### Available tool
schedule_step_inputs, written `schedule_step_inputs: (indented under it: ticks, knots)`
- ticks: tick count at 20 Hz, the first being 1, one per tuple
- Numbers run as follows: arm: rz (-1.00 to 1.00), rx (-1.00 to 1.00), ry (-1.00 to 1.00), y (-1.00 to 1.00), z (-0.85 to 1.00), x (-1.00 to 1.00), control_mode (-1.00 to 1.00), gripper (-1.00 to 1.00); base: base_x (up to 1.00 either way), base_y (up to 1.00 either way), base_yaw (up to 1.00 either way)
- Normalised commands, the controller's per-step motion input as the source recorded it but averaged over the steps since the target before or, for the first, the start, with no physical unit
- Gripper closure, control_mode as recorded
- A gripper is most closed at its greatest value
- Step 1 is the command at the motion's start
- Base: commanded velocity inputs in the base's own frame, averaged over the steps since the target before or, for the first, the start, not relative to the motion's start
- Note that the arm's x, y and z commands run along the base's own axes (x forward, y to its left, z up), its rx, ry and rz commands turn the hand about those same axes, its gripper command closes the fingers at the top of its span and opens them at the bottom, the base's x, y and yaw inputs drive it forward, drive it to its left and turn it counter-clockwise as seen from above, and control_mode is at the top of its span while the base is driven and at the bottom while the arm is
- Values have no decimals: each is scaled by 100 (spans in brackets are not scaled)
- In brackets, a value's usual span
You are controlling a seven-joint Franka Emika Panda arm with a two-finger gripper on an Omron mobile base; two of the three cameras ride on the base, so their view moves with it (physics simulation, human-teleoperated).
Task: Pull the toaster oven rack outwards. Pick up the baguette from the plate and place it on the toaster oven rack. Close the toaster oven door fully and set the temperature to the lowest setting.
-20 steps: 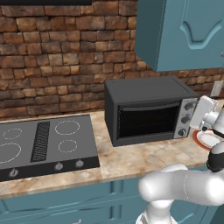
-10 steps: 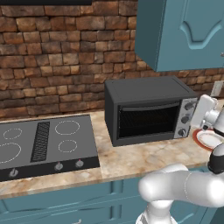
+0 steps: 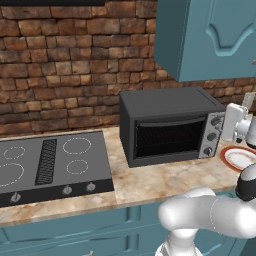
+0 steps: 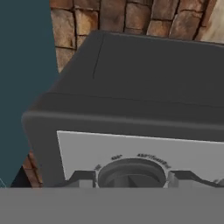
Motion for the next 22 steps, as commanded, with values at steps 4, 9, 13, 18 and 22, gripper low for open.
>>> schedule_step_inputs:
  ticks: [4,9,13,18,22]
  knots:
    - [0,-23,-2,13,28,0,-100,100,0,0,0]
    - [0,-29,-2,8,29,0,-100,100,0,0,0]
    - [0,-27,-3,1,21,0,-100,100,0,0,0]
    - [0,-27,-4,1,19,0,-100,100,0,0,0]
    - [0,-25,-3,0,20,0,-100,100,0,0,0]
